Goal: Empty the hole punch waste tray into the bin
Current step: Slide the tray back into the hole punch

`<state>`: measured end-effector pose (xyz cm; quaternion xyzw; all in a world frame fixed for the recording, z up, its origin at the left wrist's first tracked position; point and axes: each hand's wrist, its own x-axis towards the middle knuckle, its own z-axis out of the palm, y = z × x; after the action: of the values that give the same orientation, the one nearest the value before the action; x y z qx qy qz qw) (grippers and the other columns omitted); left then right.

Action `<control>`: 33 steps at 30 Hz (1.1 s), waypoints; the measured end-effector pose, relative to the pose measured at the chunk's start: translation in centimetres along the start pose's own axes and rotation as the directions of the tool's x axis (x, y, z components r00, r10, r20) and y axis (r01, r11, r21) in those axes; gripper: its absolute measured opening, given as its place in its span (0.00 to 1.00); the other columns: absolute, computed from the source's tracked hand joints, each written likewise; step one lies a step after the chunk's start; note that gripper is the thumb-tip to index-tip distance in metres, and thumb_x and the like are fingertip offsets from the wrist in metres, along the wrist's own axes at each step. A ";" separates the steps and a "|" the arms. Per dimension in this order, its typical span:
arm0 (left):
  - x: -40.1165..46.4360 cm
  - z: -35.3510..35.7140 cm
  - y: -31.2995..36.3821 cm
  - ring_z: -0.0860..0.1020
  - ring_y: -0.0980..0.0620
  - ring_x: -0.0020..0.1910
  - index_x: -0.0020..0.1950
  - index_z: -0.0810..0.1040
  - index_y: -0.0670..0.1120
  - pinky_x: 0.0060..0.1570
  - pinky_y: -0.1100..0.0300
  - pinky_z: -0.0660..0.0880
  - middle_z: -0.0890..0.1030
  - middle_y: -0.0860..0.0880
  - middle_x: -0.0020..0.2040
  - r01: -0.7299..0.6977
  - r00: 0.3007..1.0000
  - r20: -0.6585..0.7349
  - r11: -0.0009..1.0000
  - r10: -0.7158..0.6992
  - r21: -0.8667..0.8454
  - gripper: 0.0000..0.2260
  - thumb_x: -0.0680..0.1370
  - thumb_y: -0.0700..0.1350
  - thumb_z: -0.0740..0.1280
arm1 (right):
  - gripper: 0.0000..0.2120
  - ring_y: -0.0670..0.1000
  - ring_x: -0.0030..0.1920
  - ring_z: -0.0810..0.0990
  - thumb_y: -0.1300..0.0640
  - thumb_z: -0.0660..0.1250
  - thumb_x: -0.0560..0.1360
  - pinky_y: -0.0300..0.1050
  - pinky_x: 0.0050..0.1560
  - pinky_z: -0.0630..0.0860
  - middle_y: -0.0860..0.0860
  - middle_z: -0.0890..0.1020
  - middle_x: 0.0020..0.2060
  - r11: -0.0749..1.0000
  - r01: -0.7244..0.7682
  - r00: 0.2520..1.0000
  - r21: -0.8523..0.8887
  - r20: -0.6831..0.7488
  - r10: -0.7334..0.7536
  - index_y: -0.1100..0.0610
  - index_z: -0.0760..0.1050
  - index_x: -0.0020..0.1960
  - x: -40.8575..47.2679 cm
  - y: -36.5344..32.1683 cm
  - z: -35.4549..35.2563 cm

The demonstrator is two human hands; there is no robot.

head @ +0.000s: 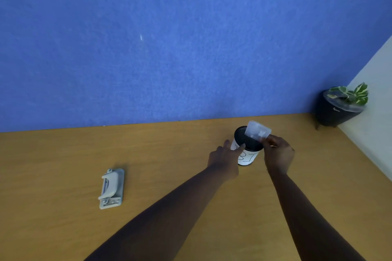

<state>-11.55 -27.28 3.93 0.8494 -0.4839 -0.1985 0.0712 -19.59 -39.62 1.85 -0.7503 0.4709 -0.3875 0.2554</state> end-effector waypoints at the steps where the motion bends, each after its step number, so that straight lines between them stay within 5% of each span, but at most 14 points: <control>1: 0.0 0.0 0.0 0.68 0.42 0.67 0.77 0.50 0.59 0.54 0.50 0.72 0.56 0.44 0.76 -0.003 1.000 -0.002 1.000 0.003 -0.003 0.35 0.77 0.40 0.63 | 0.07 0.56 0.38 0.80 0.61 0.71 0.70 0.35 0.32 0.63 0.61 0.85 0.41 0.998 -0.046 0.999 0.034 -0.002 0.046 0.63 0.83 0.45 0.1 -0.1 0.0; 7: 0.2 0.3 -0.7 0.67 0.42 0.69 0.77 0.47 0.63 0.54 0.51 0.73 0.52 0.46 0.78 -0.005 1.000 0.015 0.998 0.006 -0.068 0.35 0.77 0.41 0.62 | 0.07 0.51 0.32 0.76 0.58 0.69 0.71 0.40 0.40 0.70 0.57 0.83 0.32 0.940 -0.264 0.961 0.215 0.145 0.237 0.61 0.83 0.42 0.4 -1.7 -0.1; 11: -0.2 -0.1 -1.5 0.73 0.44 0.66 0.77 0.57 0.57 0.57 0.53 0.73 0.69 0.45 0.72 -0.022 0.995 -0.099 0.929 -0.016 -0.369 0.28 0.79 0.44 0.61 | 0.04 0.49 0.30 0.77 0.62 0.68 0.72 0.37 0.33 0.77 0.53 0.79 0.31 0.676 -0.566 0.823 0.471 0.370 0.431 0.61 0.78 0.47 0.4 -3.8 -0.9; 12: -0.4 -0.5 -1.9 0.75 0.44 0.64 0.75 0.63 0.53 0.57 0.53 0.75 0.74 0.45 0.68 -0.006 0.990 -0.125 0.848 -0.071 -0.531 0.25 0.79 0.44 0.62 | 0.05 0.50 0.31 0.77 0.63 0.67 0.73 0.35 0.30 0.78 0.54 0.79 0.33 0.617 -0.614 0.787 0.492 0.439 0.433 0.62 0.77 0.48 0.2 -4.4 -1.2; 14: -0.6 -1.3 -2.7 0.80 0.47 0.55 0.69 0.73 0.46 0.49 0.56 0.79 0.80 0.43 0.62 0.064 0.970 -0.069 0.518 -0.234 -0.853 0.18 0.78 0.41 0.62 | 0.06 0.51 0.33 0.78 0.65 0.66 0.73 0.32 0.26 0.77 0.56 0.79 0.34 0.567 -0.666 0.735 0.484 0.556 0.389 0.66 0.77 0.50 -0.5 -5.5 -1.5; 16: -0.9 -2.0 -3.8 0.80 0.52 0.39 0.60 0.78 0.43 0.32 0.64 0.77 0.81 0.42 0.53 0.096 0.933 0.014 0.209 -0.361 -0.973 0.12 0.78 0.41 0.62 | 0.09 0.51 0.33 0.77 0.66 0.65 0.74 0.31 0.27 0.78 0.57 0.78 0.35 0.572 -0.680 0.704 0.458 0.625 0.336 0.69 0.76 0.53 -1.8 -6.5 -1.5; 17: -1.2 -2.2 -4.4 0.78 0.53 0.36 0.58 0.79 0.42 0.30 0.65 0.75 0.82 0.43 0.51 0.094 0.906 0.011 0.176 -0.423 -0.980 0.12 0.77 0.41 0.62 | 0.11 0.51 0.33 0.76 0.66 0.64 0.74 0.31 0.27 0.78 0.56 0.78 0.35 0.574 -0.681 0.698 0.455 0.642 0.318 0.70 0.76 0.54 -2.5 -6.8 -1.4; 21: -3.3 -2.3 -8.3 0.80 0.49 0.55 0.59 0.80 0.47 0.52 0.59 0.74 0.82 0.49 0.58 0.255 0.760 -0.204 0.573 -0.617 -0.779 0.13 0.76 0.44 0.64 | 0.13 0.48 0.30 0.73 0.67 0.66 0.74 0.29 0.26 0.76 0.54 0.77 0.33 0.598 -0.667 0.698 0.445 0.655 0.292 0.70 0.75 0.58 -5.2 -7.7 -0.1; 23: -5.1 -2.2 -11.1 0.78 0.48 0.60 0.60 0.79 0.49 0.57 0.57 0.73 0.81 0.50 0.59 0.375 0.699 -0.267 0.657 -0.664 -0.654 0.13 0.77 0.46 0.64 | 0.14 0.47 0.28 0.73 0.67 0.67 0.73 0.28 0.24 0.75 0.54 0.77 0.33 0.582 -0.691 0.675 0.428 0.670 0.309 0.70 0.75 0.58 -6.5 -7.9 0.7; 27: -9.2 -1.7 -16.8 0.76 0.42 0.62 0.63 0.74 0.46 0.60 0.50 0.72 0.78 0.43 0.61 0.525 0.580 -0.308 0.635 -0.754 -0.566 0.15 0.77 0.46 0.65 | 0.14 0.49 0.31 0.75 0.67 0.68 0.72 0.30 0.24 0.77 0.54 0.79 0.35 0.487 -0.787 0.578 0.379 0.728 0.368 0.69 0.76 0.57 -8.8 -7.8 2.3; 33: -13.6 -1.1 -20.6 0.73 0.39 0.63 0.65 0.70 0.39 0.58 0.48 0.72 0.72 0.39 0.65 0.718 0.441 -0.213 0.485 -0.872 -0.500 0.27 0.73 0.53 0.70 | 0.13 0.51 0.37 0.79 0.67 0.67 0.73 0.33 0.28 0.79 0.64 0.80 0.54 0.421 -0.851 0.483 0.315 0.783 0.391 0.70 0.75 0.57 -11.1 -8.0 3.9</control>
<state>-0.93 -5.08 2.16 0.9702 0.0535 -0.0898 0.2187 -15.17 -26.13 1.81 -0.4288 0.4446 -0.1342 0.7749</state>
